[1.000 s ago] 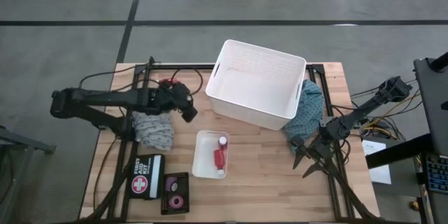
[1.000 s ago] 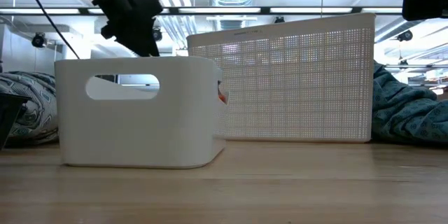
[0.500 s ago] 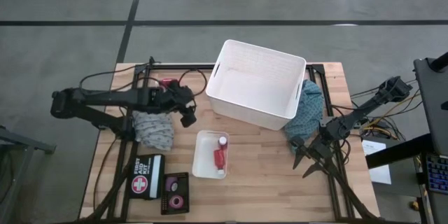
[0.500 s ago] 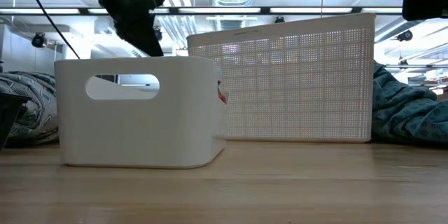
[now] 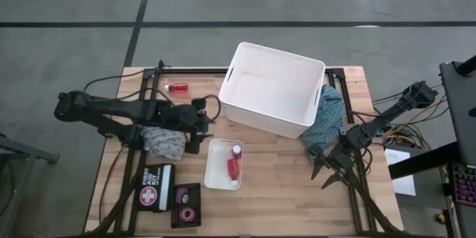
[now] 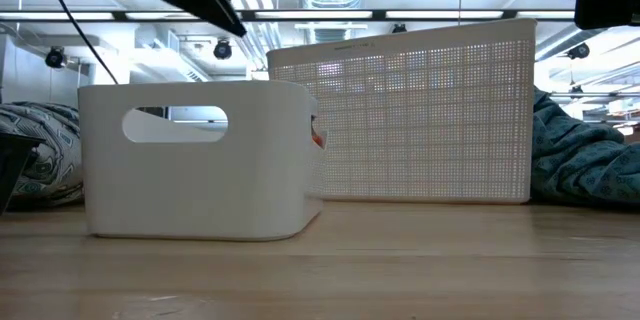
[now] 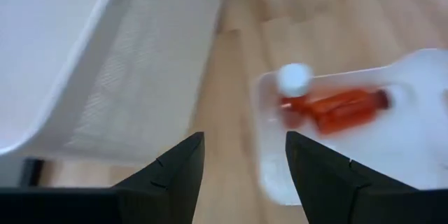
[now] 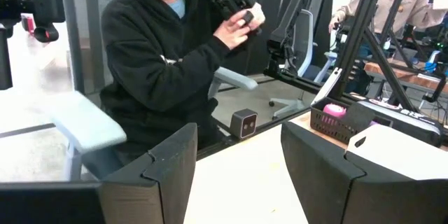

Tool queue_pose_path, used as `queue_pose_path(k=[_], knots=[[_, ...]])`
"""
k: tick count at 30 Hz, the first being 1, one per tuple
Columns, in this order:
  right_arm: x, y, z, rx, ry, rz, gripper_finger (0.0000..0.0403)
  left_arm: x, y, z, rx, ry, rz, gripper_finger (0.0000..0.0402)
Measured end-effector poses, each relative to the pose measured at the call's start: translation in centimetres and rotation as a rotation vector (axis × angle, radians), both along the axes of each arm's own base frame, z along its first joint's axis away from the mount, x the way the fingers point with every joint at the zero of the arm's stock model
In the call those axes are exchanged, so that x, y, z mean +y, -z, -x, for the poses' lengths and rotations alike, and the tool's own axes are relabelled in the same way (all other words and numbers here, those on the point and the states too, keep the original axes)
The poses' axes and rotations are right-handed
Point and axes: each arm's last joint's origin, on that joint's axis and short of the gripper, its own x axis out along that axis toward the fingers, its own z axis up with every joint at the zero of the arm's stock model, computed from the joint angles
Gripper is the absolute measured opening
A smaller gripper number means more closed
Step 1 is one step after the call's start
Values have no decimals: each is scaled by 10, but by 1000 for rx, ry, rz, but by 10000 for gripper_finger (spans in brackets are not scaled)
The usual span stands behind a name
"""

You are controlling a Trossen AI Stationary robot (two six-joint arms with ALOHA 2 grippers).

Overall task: Pick & Place Medicine items
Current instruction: Put the red medicine bottle into the small white bin

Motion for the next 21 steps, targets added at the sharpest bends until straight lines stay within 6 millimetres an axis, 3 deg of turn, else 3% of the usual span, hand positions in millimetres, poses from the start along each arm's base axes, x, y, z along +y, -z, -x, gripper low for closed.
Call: queue_pose_path(k=[11,21], knots=[[0,0,0,1,0,-1,206,-82,0,4,-42,112,-24,204],[0,0,0,1,0,1,206,-100,13,-14,104,243,-16,204]])
